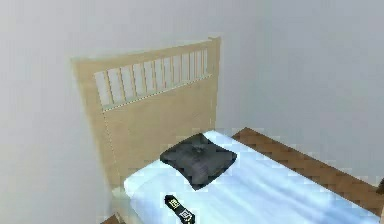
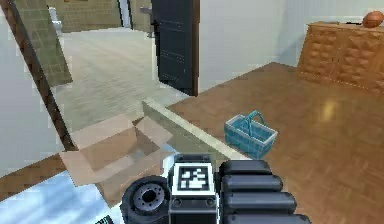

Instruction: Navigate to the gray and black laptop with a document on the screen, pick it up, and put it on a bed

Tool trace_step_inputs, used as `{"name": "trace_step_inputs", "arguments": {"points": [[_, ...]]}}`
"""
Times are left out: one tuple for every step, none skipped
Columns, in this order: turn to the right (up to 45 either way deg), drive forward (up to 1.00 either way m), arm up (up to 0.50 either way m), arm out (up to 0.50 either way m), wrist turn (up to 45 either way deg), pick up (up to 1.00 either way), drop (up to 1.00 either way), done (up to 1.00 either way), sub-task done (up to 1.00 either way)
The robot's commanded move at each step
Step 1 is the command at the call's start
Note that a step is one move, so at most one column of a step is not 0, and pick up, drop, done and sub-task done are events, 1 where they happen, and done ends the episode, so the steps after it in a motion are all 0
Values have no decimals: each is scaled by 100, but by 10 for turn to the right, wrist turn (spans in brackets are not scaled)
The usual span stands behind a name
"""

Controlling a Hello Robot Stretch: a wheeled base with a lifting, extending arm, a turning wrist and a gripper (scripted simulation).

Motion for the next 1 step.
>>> {"name": "trace_step_inputs", "arguments": {"points": [[270,0,0,0,0,0,0,0,0]]}}
